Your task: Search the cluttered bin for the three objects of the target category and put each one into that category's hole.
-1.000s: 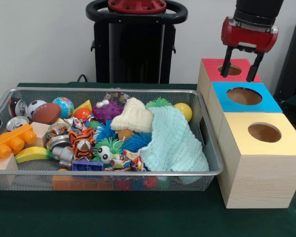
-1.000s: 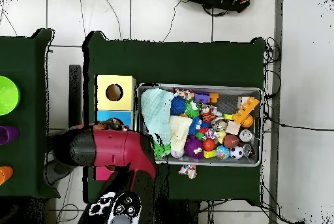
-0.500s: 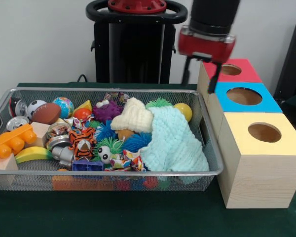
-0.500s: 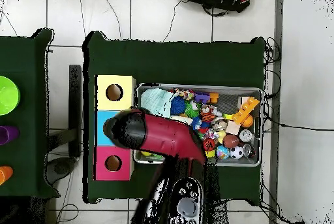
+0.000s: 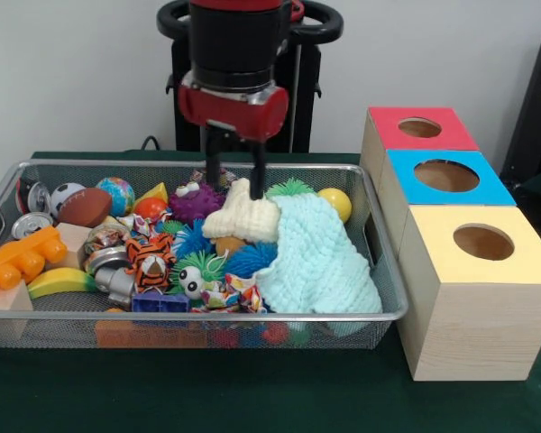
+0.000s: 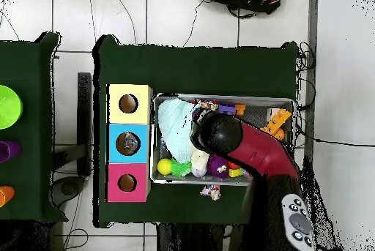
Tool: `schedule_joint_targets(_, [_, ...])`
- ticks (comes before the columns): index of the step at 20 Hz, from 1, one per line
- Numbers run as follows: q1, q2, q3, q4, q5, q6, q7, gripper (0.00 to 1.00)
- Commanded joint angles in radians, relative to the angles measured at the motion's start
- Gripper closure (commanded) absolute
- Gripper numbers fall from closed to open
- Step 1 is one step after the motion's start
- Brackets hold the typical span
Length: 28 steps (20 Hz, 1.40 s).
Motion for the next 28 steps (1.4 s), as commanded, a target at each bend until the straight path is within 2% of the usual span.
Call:
schedule_joint_targets(1, [-0.040,0.092,0.211,-0.031,-0.094,-0.101,-0.092,0.00])
schedule_joint_targets(7, [-0.074,0.114,0.258,0.032,-0.191,-0.227,-0.078,0.00])
schedule_joint_targets(11, [-0.082,0.130,0.270,0.095,-0.282,-0.364,-0.023,0.00])
schedule_joint_targets(15, [-0.097,0.135,0.287,0.114,-0.339,-0.424,0.011,0.00])
schedule_joint_targets(18, [-0.117,0.170,0.301,0.153,-0.389,-0.503,0.039,0.00])
schedule_joint_targets(21, [-0.128,0.212,0.299,0.151,-0.446,-0.564,0.049,0.00])
schedule_joint_targets(25, [-0.106,0.265,0.264,0.163,-0.477,-0.649,0.105,0.00])
schedule_joint_targets(28, [-0.112,0.279,0.269,0.157,-0.494,-0.654,0.104,0.00])
